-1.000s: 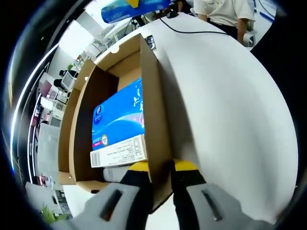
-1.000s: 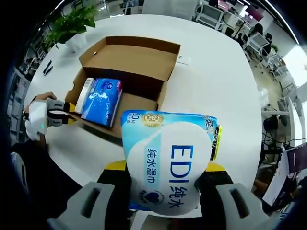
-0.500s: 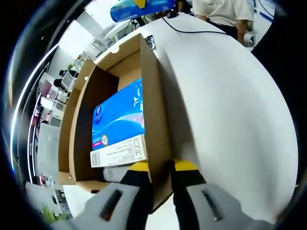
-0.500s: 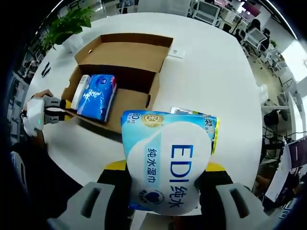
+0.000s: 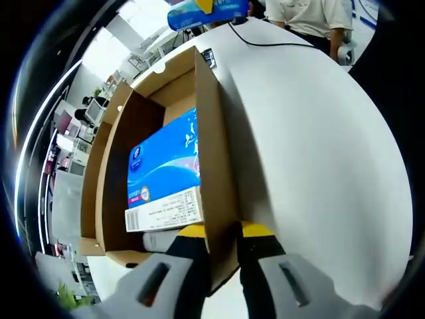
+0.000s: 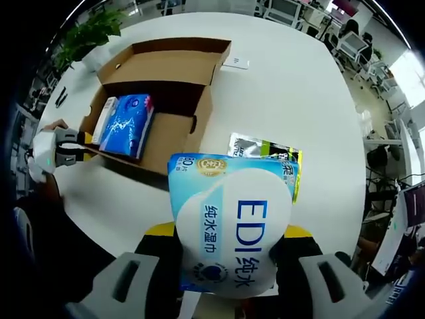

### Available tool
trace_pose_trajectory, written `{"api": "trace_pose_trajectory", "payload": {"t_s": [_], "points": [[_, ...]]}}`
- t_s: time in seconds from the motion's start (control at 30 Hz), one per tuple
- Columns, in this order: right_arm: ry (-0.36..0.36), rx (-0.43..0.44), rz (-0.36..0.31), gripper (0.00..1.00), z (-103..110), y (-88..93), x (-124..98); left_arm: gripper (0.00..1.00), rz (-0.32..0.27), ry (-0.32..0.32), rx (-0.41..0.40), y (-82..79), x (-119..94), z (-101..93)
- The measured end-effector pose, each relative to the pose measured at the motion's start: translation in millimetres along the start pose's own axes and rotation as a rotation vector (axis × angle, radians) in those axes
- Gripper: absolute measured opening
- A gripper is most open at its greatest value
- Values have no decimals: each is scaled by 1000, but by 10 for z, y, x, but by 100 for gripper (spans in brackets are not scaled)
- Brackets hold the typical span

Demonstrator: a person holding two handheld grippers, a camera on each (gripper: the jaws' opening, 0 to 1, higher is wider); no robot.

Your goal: Operate the shoe box by opening the lid, removing the specified soft item, and placing it in the target area until the item is outside and the box remains undamaged.

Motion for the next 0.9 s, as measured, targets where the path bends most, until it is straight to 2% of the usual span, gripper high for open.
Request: {"api": "trace_pose_trajectory", "payload": {"t_s": [0.57,0.9], "points": [[-27,46,-2,56,-178,116,198,13,-3,3,2,6,16,15],[-39,50,-6,56,-194,158,272,13,0,1,0,6,19,17]]}}
Point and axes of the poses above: the point that each gripper's makers call its tool centre point, and the gripper's own axes: x roughly forward along the fingers, z roughly to its left, y roughly out of its underside, the point moved 7 cm from there along -x, roughly backward along the fingers, and after that the axes turned 4 degrees about x, right-handed, at the moved point
